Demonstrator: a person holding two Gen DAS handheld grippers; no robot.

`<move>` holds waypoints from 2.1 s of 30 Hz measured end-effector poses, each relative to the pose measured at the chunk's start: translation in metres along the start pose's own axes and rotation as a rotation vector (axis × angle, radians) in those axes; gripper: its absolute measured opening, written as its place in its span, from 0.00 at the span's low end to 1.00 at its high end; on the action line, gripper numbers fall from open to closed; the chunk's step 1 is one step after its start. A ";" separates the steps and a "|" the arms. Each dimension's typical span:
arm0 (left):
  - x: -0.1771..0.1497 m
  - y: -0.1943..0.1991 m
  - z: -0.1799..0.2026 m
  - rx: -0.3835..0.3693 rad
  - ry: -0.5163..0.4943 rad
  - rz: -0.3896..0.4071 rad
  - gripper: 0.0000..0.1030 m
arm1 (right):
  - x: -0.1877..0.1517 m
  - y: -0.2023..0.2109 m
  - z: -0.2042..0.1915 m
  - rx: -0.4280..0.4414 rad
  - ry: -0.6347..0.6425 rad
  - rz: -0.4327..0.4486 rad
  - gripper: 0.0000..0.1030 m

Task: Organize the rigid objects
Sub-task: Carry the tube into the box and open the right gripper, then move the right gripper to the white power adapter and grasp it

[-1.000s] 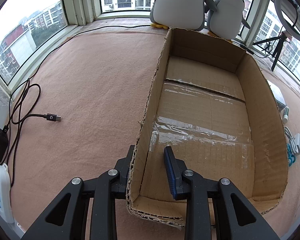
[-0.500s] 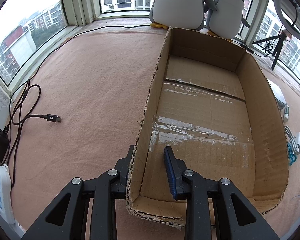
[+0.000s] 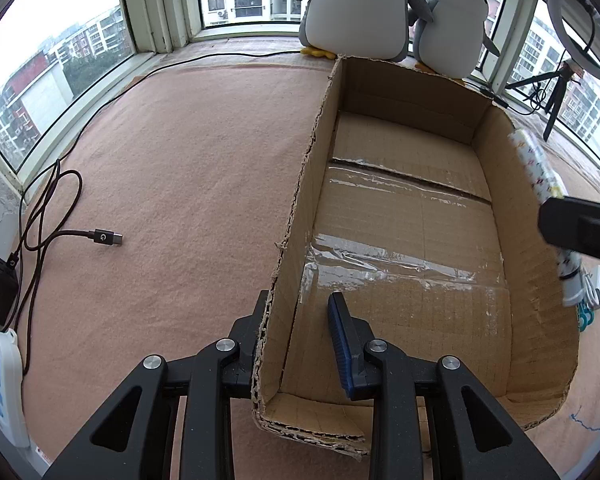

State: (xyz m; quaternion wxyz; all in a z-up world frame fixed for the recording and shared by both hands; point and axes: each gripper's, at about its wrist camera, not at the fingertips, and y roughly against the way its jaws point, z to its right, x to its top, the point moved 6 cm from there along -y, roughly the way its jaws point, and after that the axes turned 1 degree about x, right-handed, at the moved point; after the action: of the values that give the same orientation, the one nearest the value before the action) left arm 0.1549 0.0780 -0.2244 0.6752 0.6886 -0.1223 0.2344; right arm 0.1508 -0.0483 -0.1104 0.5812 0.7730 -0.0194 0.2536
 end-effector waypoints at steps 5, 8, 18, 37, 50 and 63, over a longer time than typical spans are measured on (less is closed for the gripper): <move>0.001 0.000 0.000 0.000 0.001 0.002 0.29 | -0.004 -0.013 0.000 -0.019 0.002 -0.028 0.20; 0.000 0.000 0.000 0.000 0.001 0.002 0.29 | -0.008 -0.019 0.002 -0.029 0.006 -0.047 0.20; 0.000 0.000 0.000 0.001 -0.001 0.004 0.29 | -0.012 -0.013 0.006 -0.026 -0.001 -0.033 0.38; 0.001 0.000 0.001 0.005 -0.002 0.005 0.29 | -0.030 0.086 0.101 -0.198 -0.118 0.178 0.48; 0.001 0.000 0.001 0.006 -0.003 0.005 0.29 | -0.083 0.105 0.219 -0.355 -0.401 0.104 0.62; 0.001 0.000 0.002 0.005 -0.006 0.006 0.29 | -0.111 0.061 0.269 -0.270 -0.671 -0.021 0.62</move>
State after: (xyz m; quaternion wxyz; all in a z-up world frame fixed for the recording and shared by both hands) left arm 0.1559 0.0765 -0.2243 0.6723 0.6907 -0.1256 0.2348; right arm 0.1340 -0.3420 -0.1547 0.6420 0.7295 -0.2345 -0.0251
